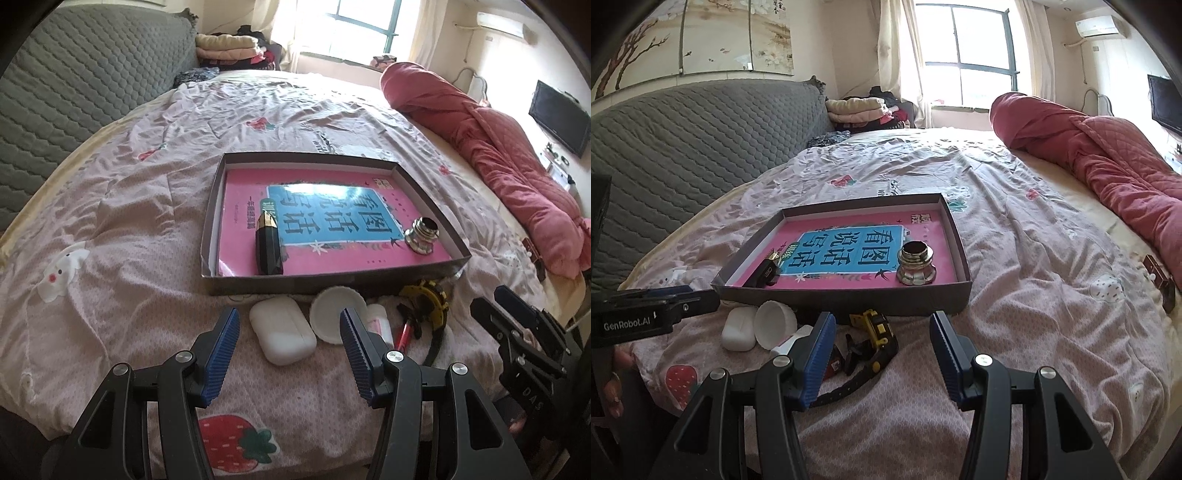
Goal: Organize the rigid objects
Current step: 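Grasp the white earbuds case with the left tool while the right tool grasps the yellow tape measure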
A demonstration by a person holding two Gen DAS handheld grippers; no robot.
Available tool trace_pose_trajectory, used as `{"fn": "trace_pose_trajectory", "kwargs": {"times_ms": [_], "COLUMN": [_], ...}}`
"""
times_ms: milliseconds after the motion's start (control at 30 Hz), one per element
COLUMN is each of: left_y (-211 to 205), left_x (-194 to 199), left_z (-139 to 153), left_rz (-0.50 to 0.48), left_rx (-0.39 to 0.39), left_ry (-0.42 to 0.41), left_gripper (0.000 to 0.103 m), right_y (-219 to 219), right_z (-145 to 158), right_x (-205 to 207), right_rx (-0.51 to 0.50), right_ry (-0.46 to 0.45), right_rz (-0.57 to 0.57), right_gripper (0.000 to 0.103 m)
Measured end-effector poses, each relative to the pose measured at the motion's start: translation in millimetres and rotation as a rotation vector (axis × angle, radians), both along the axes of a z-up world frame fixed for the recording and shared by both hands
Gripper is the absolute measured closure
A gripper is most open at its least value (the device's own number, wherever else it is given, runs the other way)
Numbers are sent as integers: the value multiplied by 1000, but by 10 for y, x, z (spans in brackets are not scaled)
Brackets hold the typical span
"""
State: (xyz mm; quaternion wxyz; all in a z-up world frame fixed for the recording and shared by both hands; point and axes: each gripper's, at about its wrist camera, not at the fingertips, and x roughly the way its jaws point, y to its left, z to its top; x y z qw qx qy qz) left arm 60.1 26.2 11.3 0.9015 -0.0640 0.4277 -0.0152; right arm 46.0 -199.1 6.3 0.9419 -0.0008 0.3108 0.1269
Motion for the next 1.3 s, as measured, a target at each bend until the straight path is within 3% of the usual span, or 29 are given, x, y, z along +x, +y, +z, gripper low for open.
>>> {"fn": "trace_pose_trajectory", "kwargs": {"times_ms": [833,1167,1300], "left_y": [-72,-59,-96], "left_x": [-158,-102,-10], "left_z": [-206,-335,-425], "left_rz": [9,31,61], "left_rx": [7,-14,13], "left_ry": [108,141,154], "left_gripper": [45,45,45], "right_y": [-48,-44,-39], "right_z": [-10,-46,-72], "right_x": [-214,-206,-176], "right_rx": [-24,-22,-14], "right_ry": [30,40,51], "right_rz": [-19,-6,-3], "right_gripper": [51,51,51]}}
